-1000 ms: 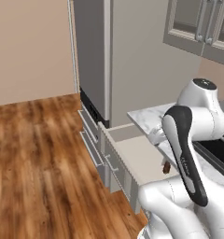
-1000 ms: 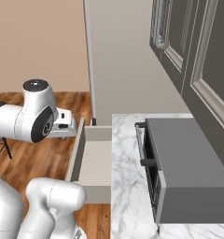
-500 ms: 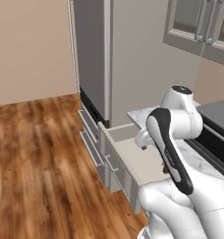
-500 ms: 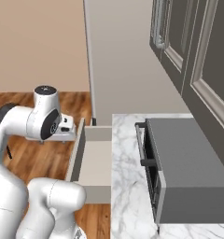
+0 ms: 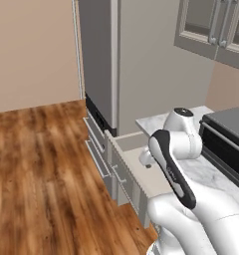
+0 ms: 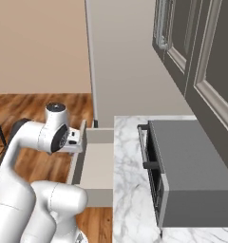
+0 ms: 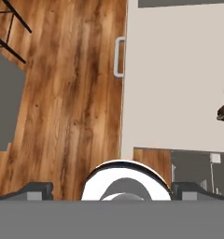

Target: Pick up the knife from the drawer and place it on the cutting board. Then place the meat from the plate to the cutting board.

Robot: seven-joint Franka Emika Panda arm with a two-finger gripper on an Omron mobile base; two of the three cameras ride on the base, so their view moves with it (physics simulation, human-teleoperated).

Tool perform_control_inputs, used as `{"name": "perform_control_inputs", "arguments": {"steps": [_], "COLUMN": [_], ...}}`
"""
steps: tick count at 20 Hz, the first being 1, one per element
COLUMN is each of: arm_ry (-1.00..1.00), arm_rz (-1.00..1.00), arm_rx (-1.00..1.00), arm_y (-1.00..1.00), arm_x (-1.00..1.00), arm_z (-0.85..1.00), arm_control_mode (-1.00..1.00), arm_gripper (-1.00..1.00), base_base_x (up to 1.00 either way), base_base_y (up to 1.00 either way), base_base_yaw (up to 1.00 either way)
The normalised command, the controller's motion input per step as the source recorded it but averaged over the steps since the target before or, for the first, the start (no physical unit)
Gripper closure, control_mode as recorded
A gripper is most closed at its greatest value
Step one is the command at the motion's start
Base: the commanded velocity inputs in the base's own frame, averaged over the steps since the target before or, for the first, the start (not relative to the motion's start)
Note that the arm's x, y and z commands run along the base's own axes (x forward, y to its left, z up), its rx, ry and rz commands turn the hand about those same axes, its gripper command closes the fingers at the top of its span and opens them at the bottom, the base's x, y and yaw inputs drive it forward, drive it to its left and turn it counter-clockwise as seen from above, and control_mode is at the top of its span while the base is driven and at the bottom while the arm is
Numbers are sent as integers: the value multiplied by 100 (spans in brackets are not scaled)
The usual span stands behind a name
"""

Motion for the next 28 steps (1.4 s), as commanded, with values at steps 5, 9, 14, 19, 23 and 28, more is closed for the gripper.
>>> {"name": "perform_control_inputs", "arguments": {"steps": [5,9,14,19,23,28], "arm_ry": [15,16,17,14,2,0], "arm_rz": [-8,-8,-7,-4,0,0], "arm_rx": [0,0,0,0,-1,-5], "arm_y": [0,5,2,4,12,20], "arm_x": [30,20,21,20,21,24], "arm_z": [-51,-44,-27,-25,-30,-43], "arm_control_mode": [-100,-100,-100,-100,-100,-100], "arm_gripper": [-100,-100,-100,-100,-100,-100], "base_base_x": [0,0,0,0,0,0], "base_base_y": [0,0,0,0,0,0], "base_base_yaw": [0,0,0,0,0,0]}}
